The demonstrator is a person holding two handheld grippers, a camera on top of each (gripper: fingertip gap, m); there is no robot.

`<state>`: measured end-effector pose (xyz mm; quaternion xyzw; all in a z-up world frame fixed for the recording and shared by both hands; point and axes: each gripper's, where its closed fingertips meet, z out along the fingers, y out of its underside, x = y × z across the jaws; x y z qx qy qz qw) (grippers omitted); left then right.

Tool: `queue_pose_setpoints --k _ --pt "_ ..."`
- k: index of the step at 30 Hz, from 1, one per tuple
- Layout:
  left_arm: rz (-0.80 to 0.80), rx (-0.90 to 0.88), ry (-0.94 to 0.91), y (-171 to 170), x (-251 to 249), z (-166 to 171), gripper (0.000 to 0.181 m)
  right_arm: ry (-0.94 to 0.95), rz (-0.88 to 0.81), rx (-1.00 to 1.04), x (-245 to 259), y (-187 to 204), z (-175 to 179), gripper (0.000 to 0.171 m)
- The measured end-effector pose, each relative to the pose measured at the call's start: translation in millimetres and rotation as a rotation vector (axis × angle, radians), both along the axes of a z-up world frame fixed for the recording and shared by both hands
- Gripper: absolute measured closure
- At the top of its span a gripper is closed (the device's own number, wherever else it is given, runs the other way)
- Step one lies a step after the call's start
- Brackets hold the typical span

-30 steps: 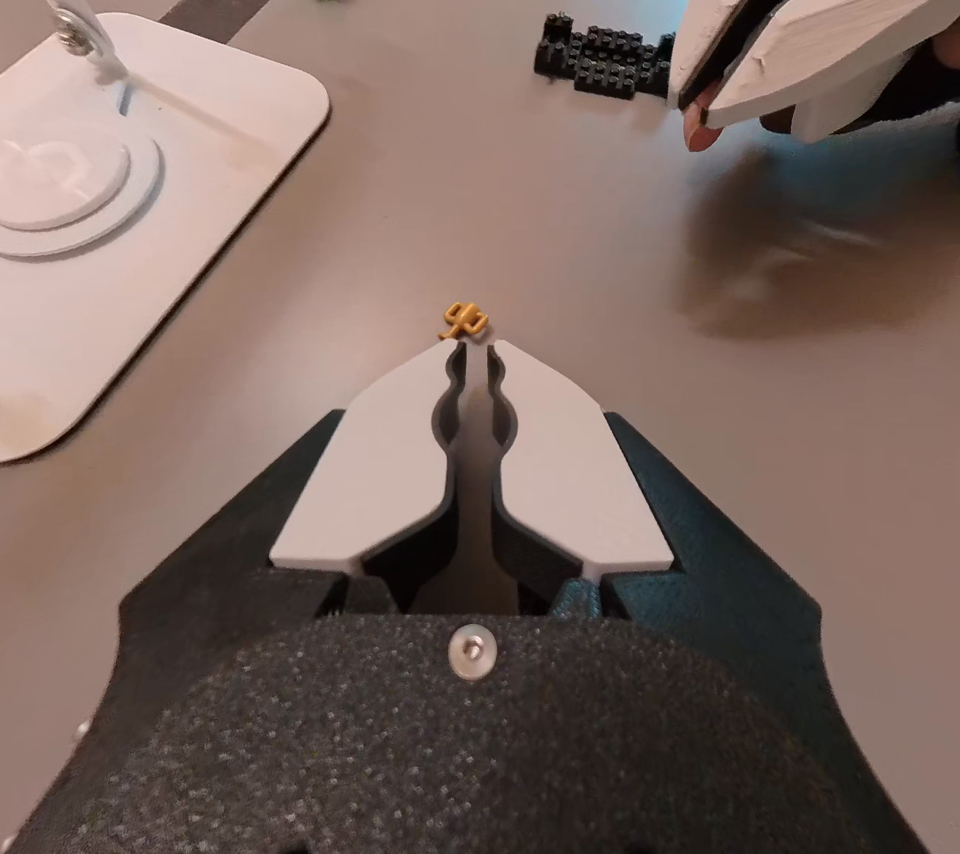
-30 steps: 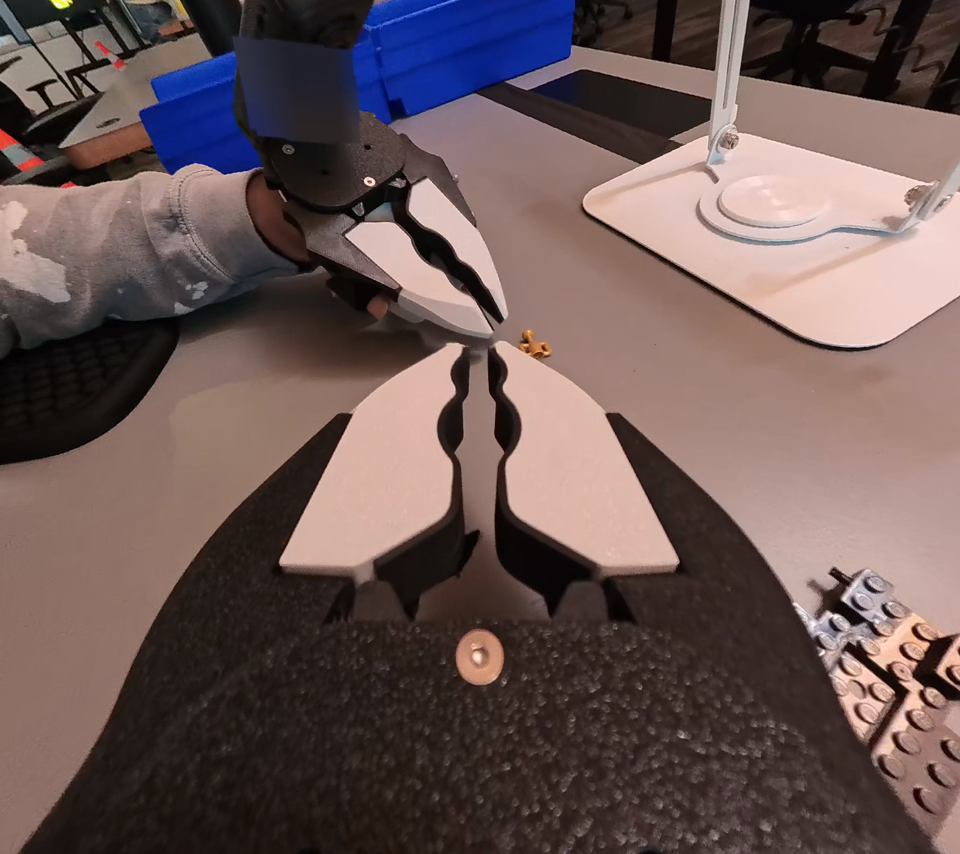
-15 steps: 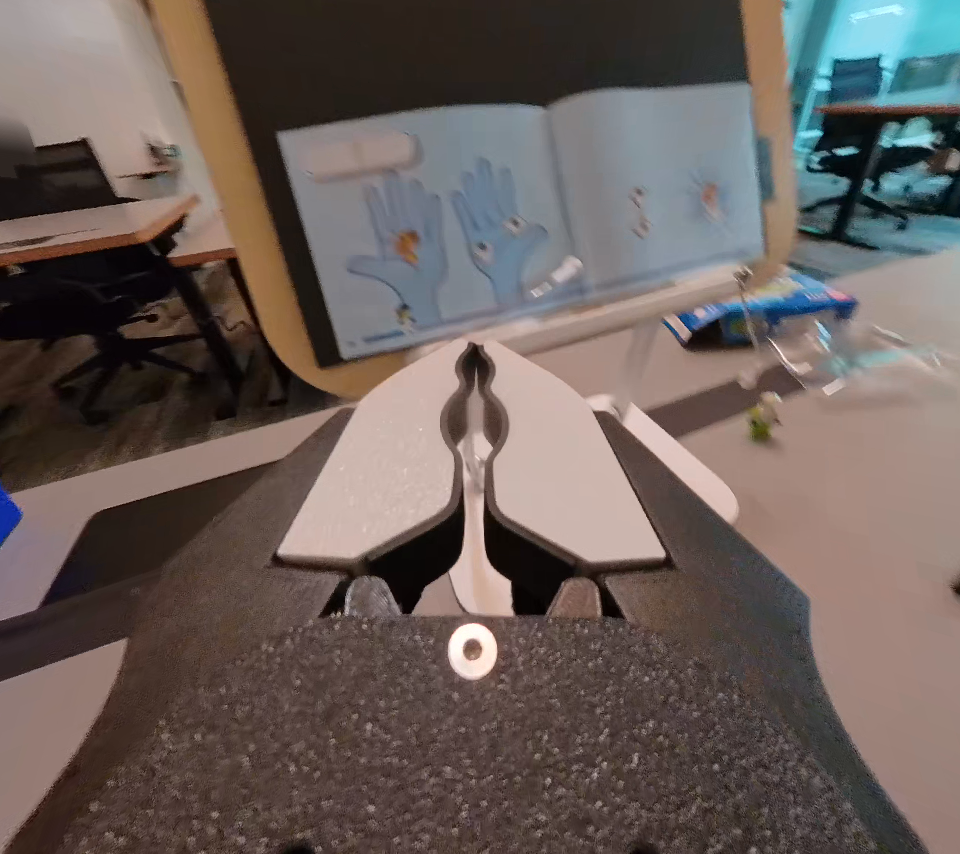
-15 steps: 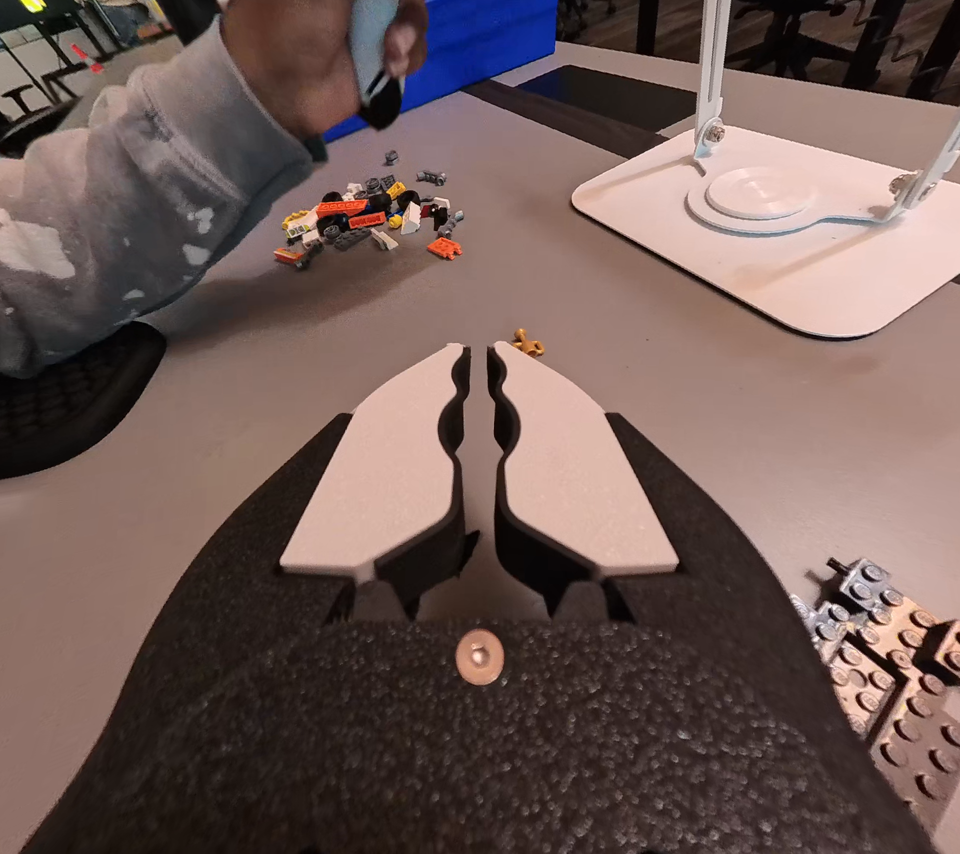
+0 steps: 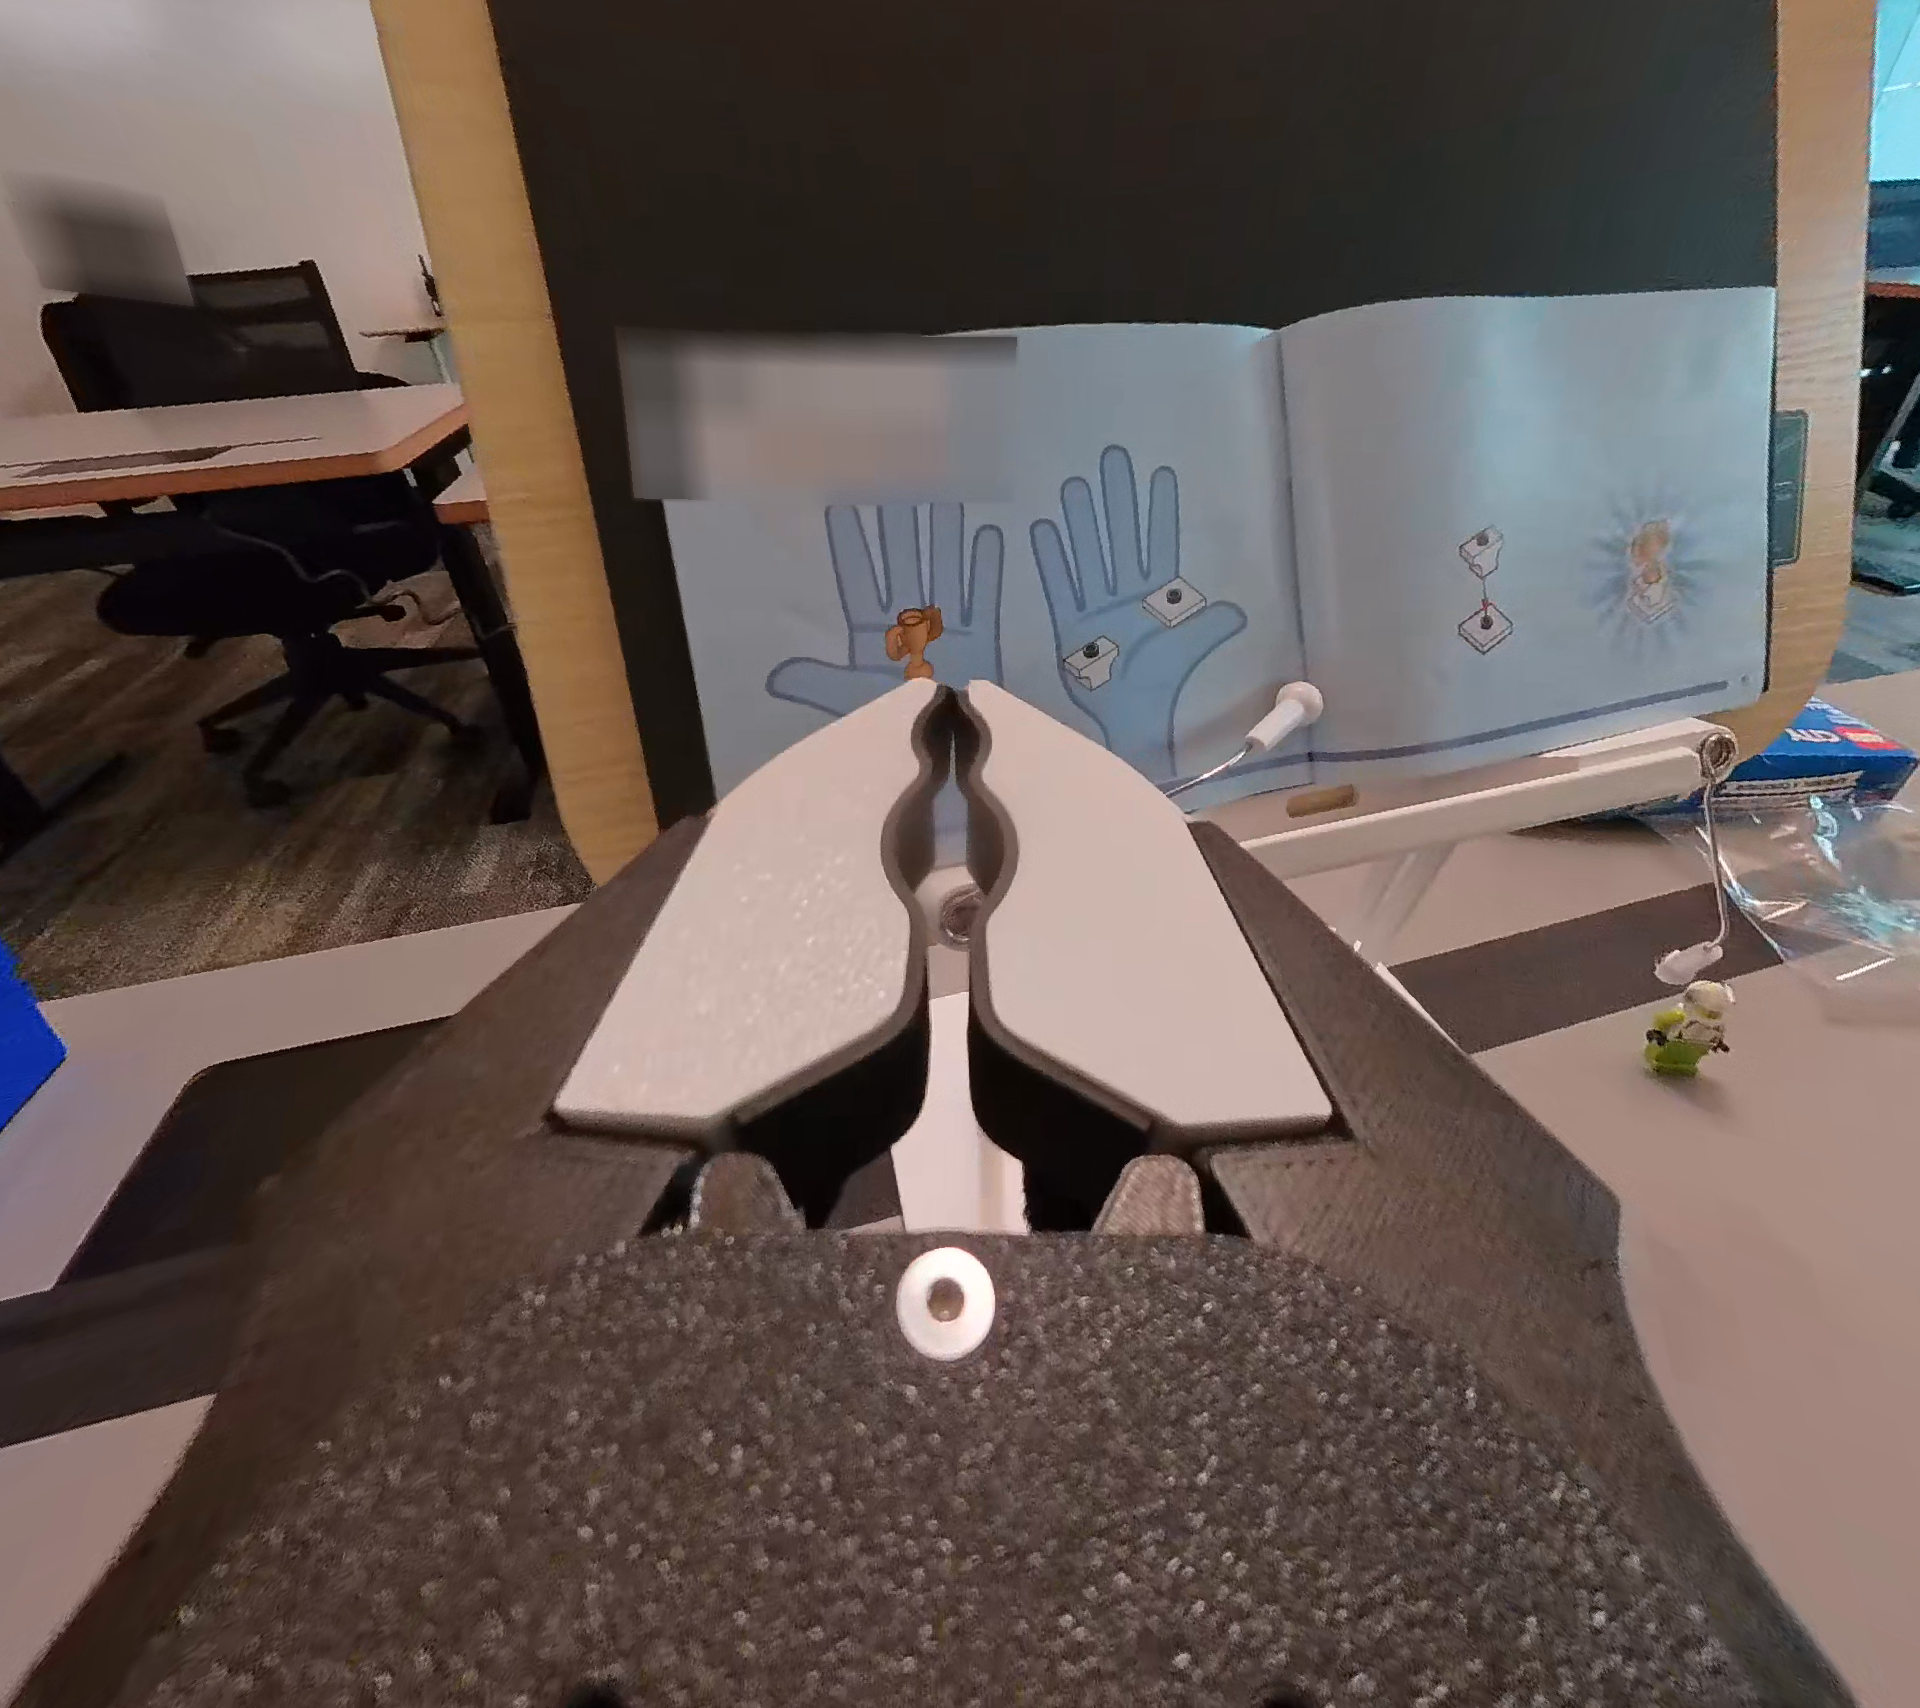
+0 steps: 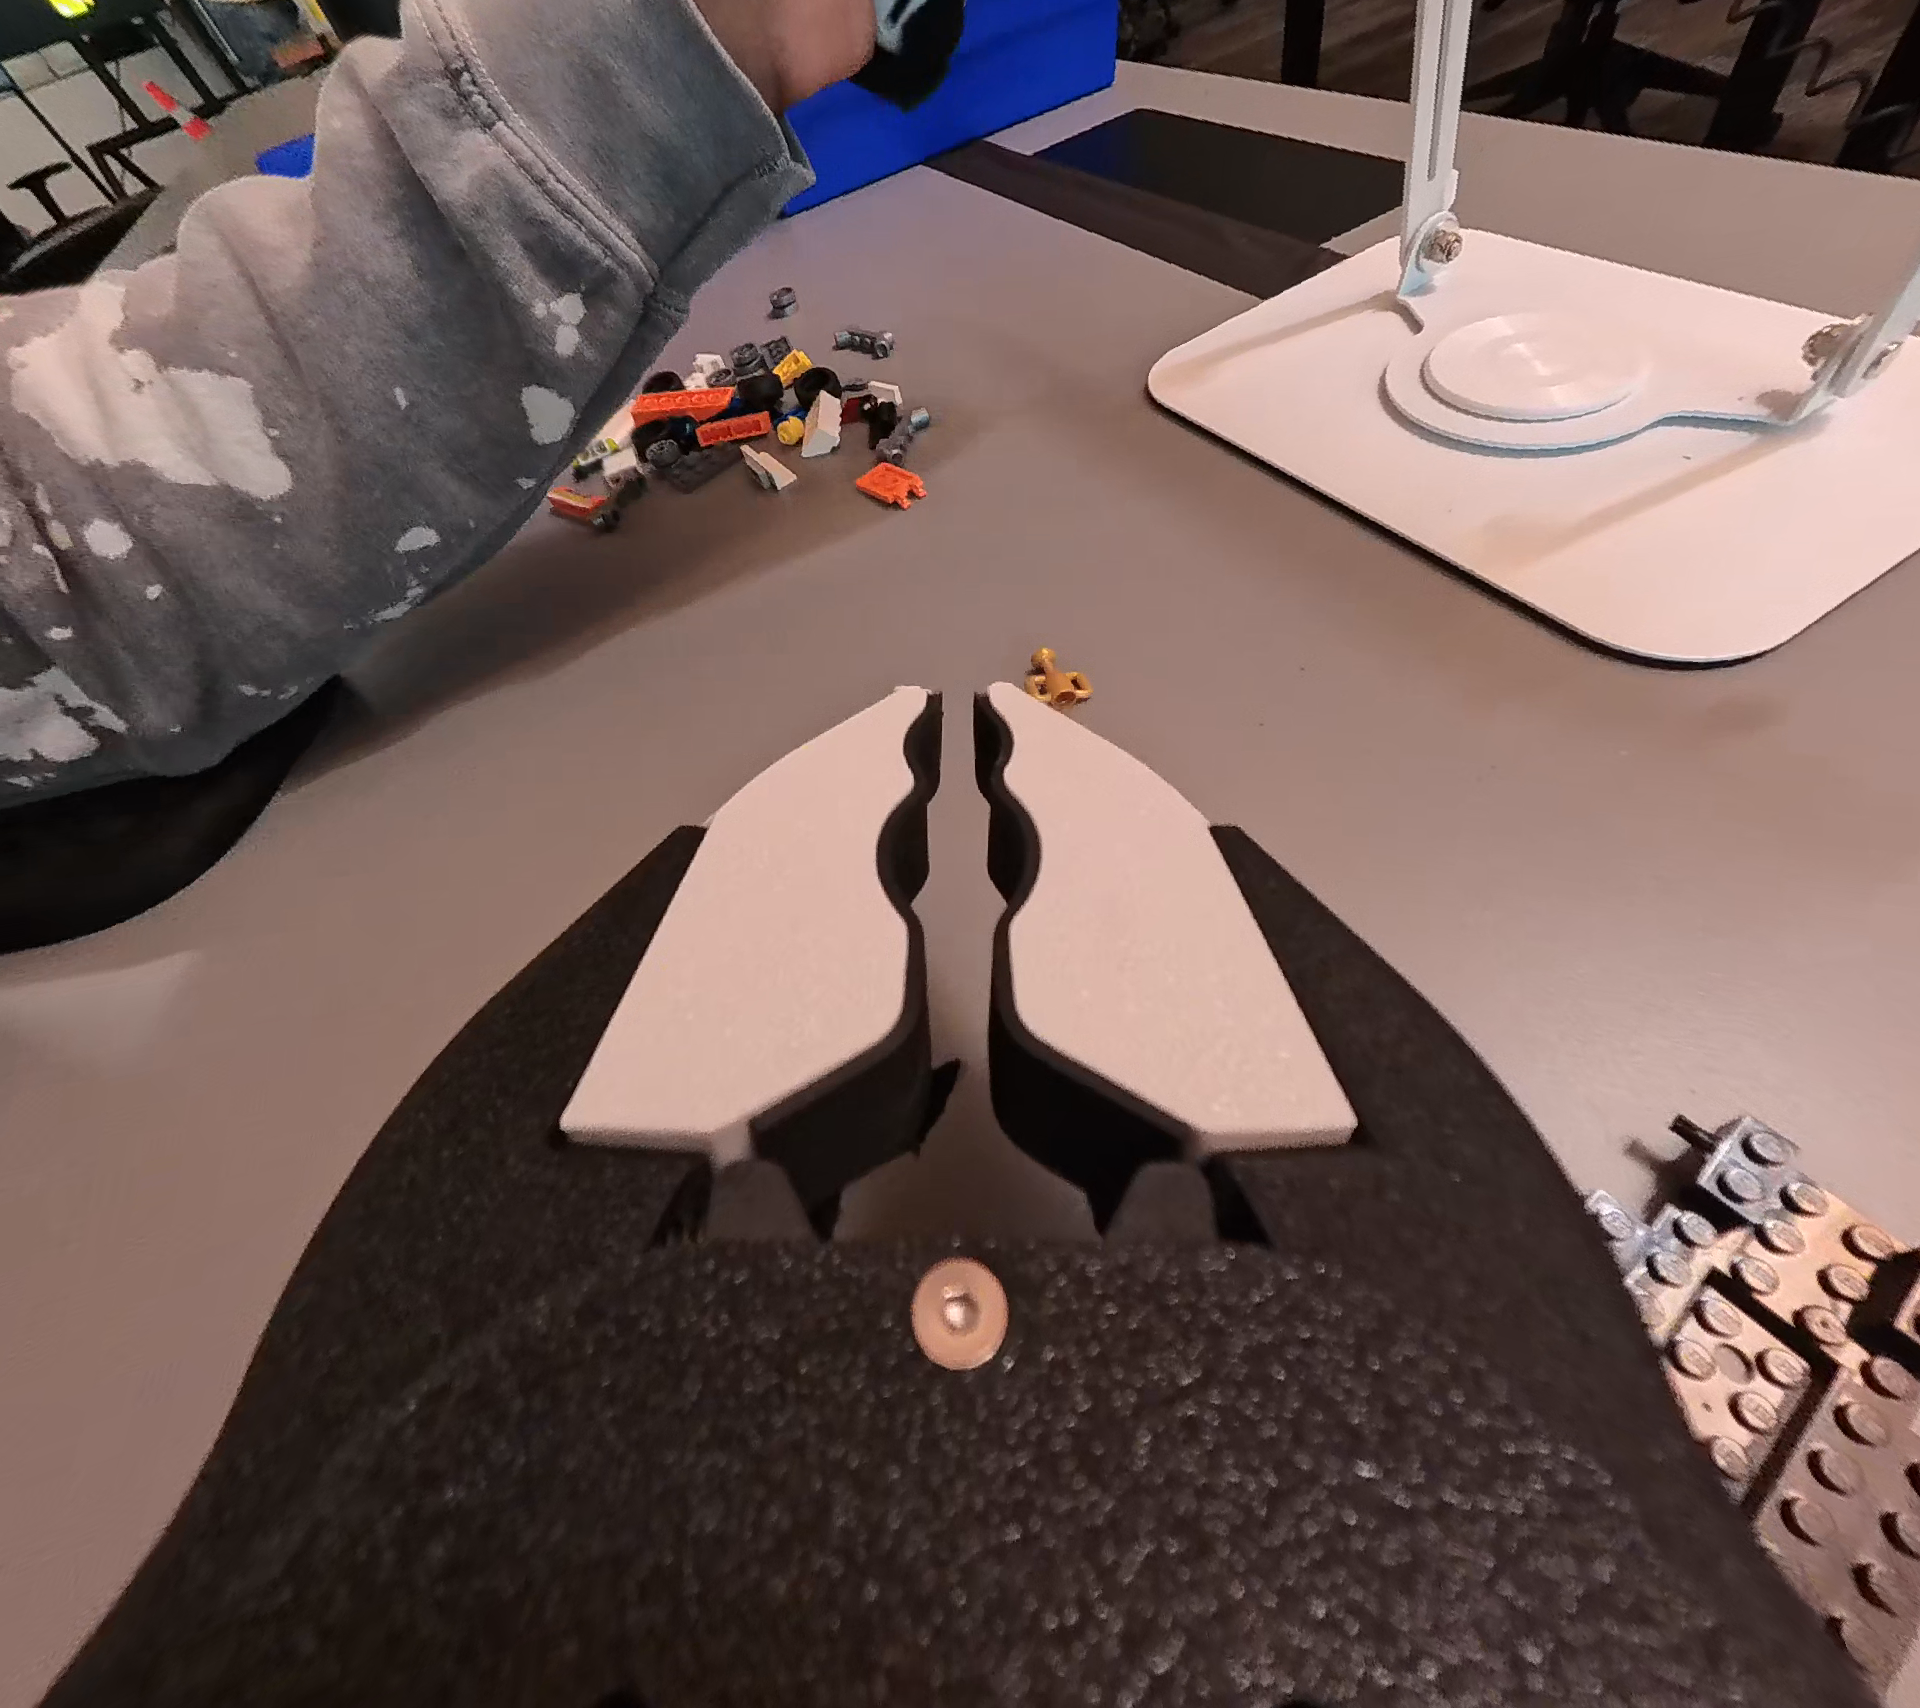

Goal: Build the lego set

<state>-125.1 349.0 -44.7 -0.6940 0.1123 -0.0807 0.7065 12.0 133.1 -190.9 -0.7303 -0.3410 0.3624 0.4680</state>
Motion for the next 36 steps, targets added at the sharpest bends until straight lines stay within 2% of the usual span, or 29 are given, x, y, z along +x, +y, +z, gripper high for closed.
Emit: queue_pose_setpoints --k 11,36 --pt "-0.062 -0.018 0.026 0.4 24.6 -14.0 0.181 0.003 0.012 -0.017 -2.4 -1.3 -2.5 0.166" --pt "-0.122 0.023 0.033 1.1 59.8 -12.5 0.181 0.0 0.011 -0.032 -1.8 -1.8 -5.1 0.165"
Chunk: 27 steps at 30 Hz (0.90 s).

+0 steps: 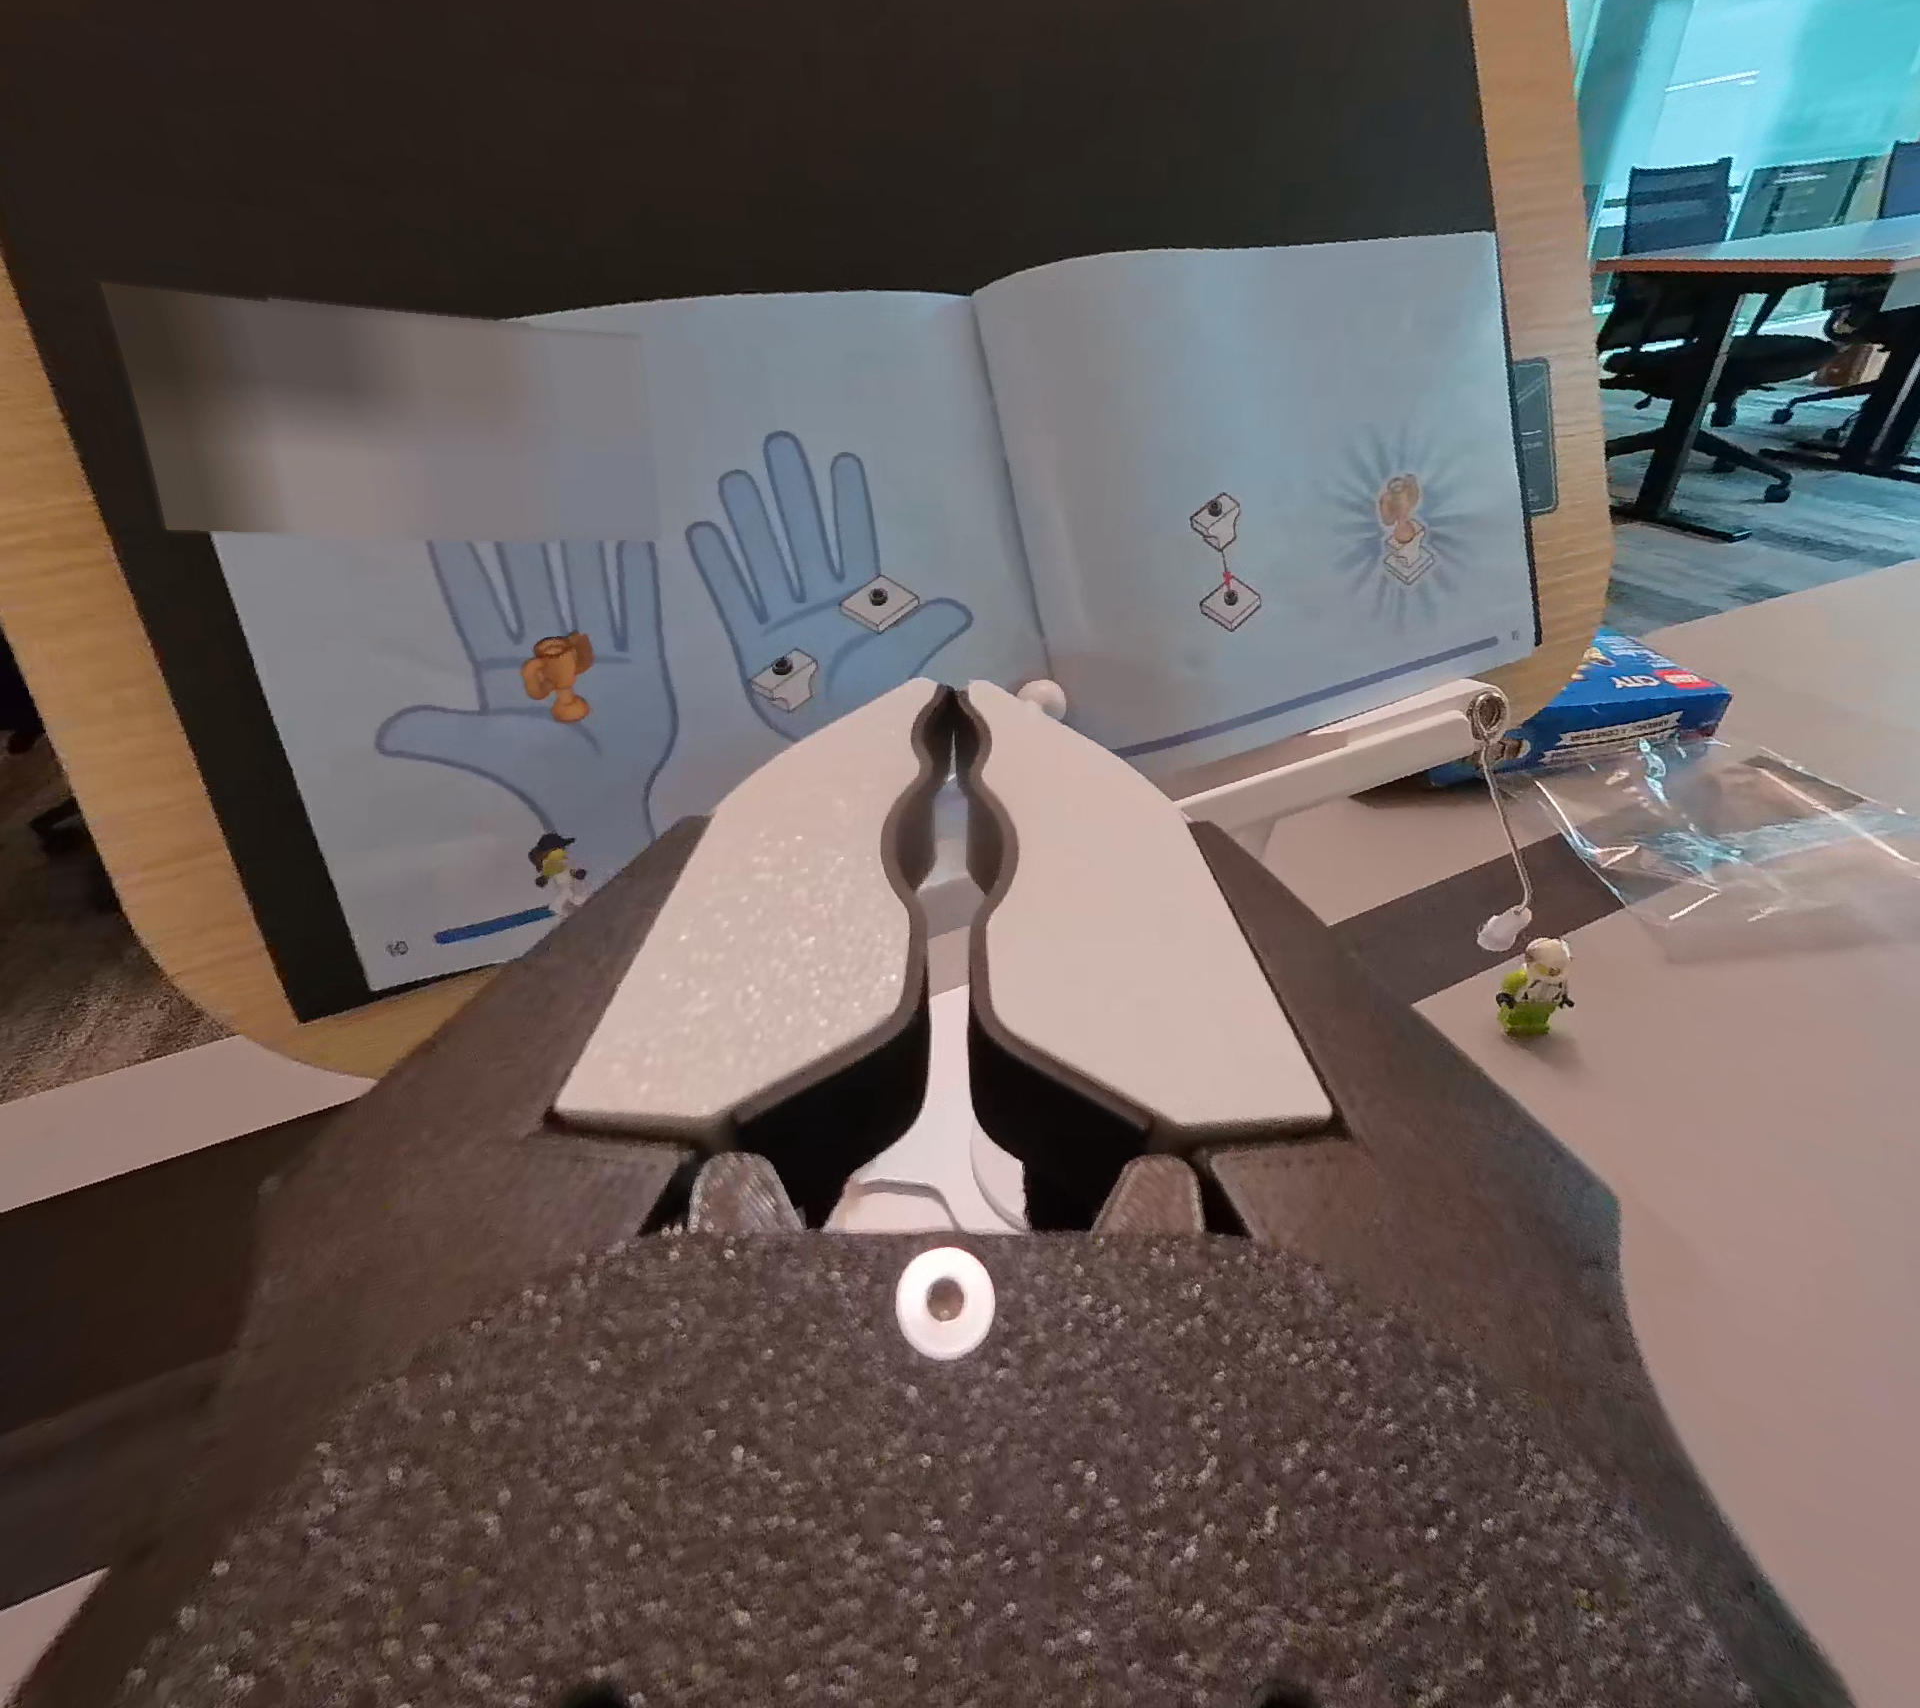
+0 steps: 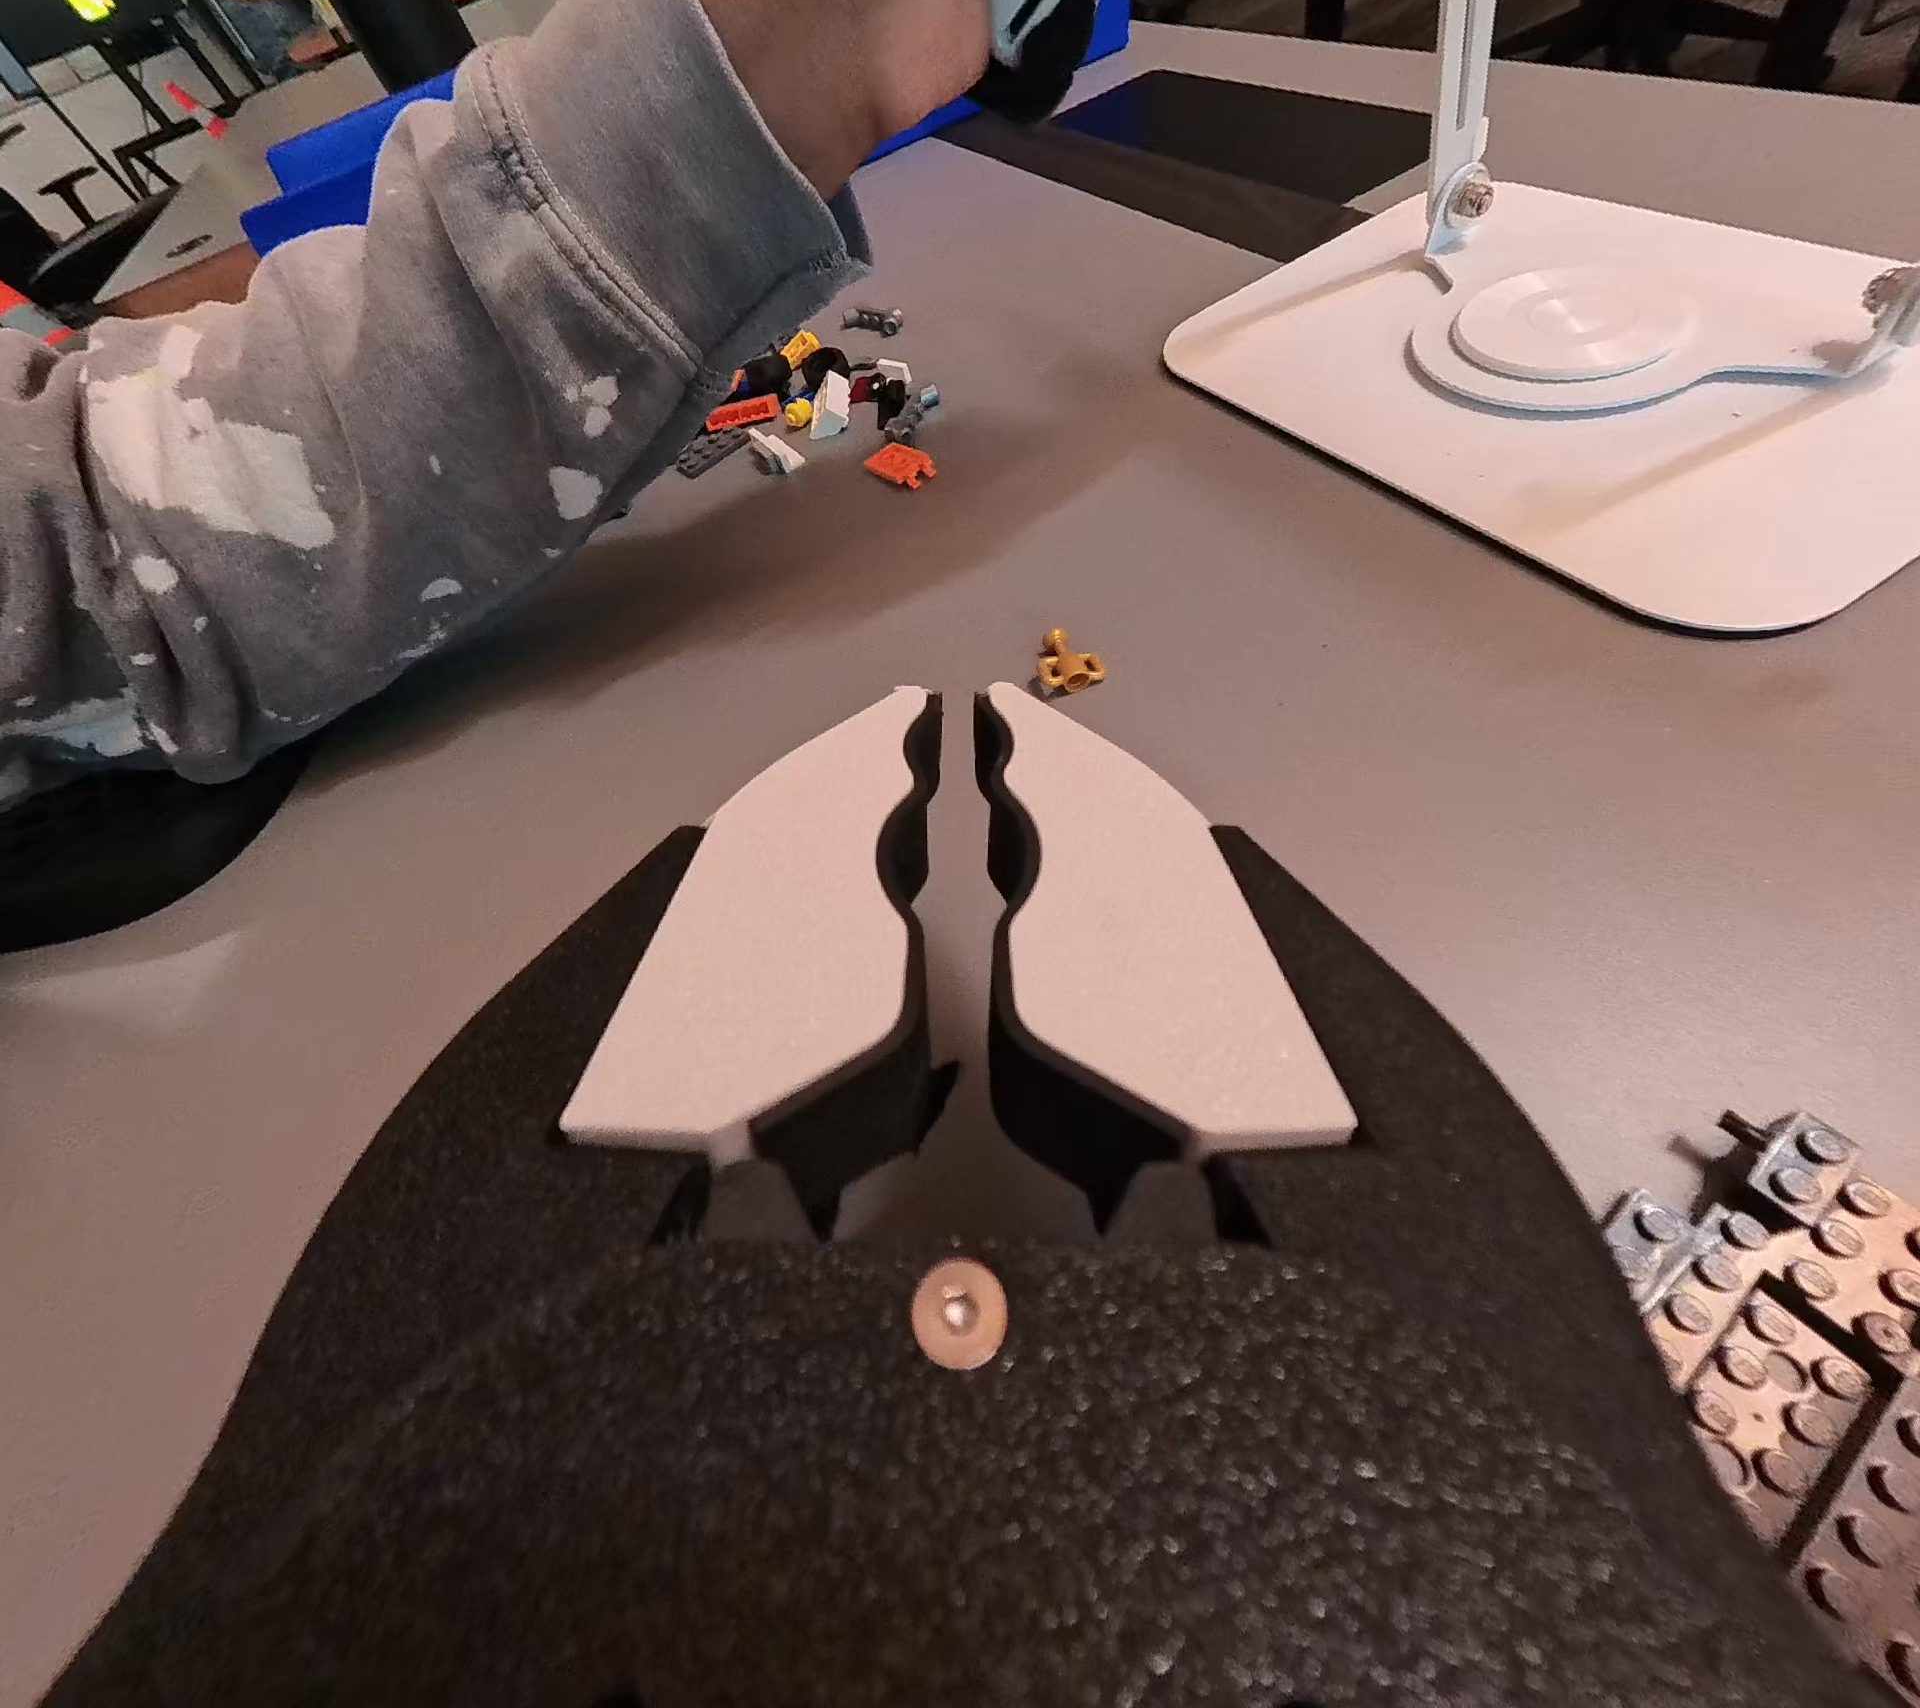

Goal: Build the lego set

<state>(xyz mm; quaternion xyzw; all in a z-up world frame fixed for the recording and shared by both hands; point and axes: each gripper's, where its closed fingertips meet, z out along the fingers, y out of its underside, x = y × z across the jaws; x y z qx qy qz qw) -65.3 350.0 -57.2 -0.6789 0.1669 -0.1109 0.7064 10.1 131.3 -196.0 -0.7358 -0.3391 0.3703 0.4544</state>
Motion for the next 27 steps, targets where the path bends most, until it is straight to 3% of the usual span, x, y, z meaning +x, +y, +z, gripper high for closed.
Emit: queue_pose_setpoints --k 6,10,17,20,27 --pt "-0.028 -0.002 0.015 -6.2 4.4 2.1 0.181 -0.002 0.0 0.005 -0.4 -0.2 0.4 0.166" --pt "-0.084 0.019 0.031 -23.7 -2.7 23.6 0.181 -0.017 0.001 0.019 -0.4 -0.9 0.6 0.166" --pt "-0.12 0.022 0.082 -70.2 -59.6 53.8 0.181 -0.006 0.026 0.033 -6.2 -6.2 5.9 0.166" --pt "-0.088 -0.015 0.19 -95.4 -98.8 28.9 0.178 0.003 0.036 0.037 -8.6 -8.6 9.0 0.166" --pt "-0.093 -0.177 0.324 -165.5 -170.1 -66.4 0.178 0.017 0.047 0.003 -13.5 -11.1 4.0 0.166"
